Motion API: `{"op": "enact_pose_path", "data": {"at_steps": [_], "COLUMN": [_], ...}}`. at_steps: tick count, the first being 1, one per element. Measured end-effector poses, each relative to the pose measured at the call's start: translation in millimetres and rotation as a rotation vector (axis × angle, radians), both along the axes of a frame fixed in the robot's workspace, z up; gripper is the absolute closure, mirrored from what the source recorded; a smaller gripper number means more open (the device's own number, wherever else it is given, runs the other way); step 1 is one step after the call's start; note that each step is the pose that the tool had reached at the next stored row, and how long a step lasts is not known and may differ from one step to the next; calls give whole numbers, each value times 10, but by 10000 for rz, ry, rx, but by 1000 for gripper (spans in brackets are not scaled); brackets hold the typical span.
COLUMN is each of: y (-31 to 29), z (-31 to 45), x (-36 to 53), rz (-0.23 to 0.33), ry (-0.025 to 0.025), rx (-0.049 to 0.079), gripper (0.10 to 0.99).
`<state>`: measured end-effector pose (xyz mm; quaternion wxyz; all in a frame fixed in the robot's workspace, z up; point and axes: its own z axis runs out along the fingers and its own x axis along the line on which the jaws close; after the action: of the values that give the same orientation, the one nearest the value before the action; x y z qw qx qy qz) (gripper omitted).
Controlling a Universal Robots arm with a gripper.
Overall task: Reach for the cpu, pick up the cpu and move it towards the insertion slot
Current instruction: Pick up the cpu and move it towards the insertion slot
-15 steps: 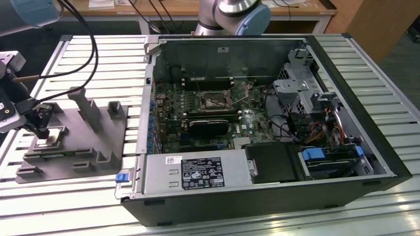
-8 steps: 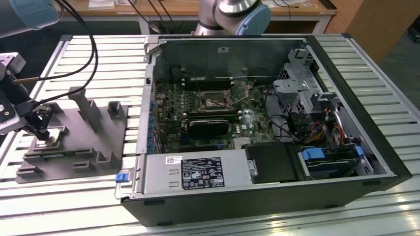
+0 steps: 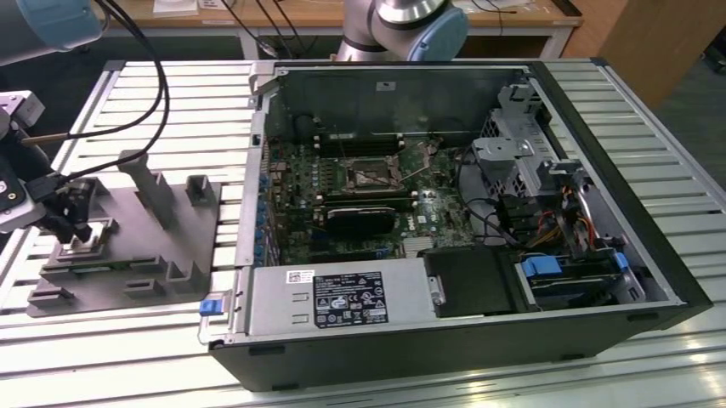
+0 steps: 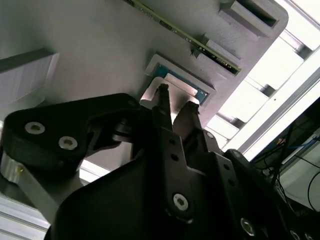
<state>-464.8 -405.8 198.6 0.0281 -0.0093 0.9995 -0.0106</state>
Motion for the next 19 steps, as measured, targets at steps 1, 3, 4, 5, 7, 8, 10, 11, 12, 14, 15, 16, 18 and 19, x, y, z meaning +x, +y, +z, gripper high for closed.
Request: {"op": "enact_pose_path", "data": {"at_steps": [1,3,4,5,7,8,10,11,12,14,15,16,18,19], "y": [0,0,0,0,-1,-1,-1,-1,-1,-6,-7,-12,-30,-40], "z": [0,0,0,0,0,0,0,0,-3,-11,-16,-22,-32,-39], "x": [0,0,0,0,0,0,0,0,0,0,0,0,0,0], "rz": [0,0,0,0,0,0,0,0,-1,2,1,2,1,1], "ry": [0,-1,0,0,0,0,-1,0,-4,-24,-38,-54,-68,-70], "rx": [0,0,0,0,0,0,0,0,6,117,181,239,278,284], "gripper": [792,733,678,620,561,498,498,498,498,498,498,498,498,498]}}
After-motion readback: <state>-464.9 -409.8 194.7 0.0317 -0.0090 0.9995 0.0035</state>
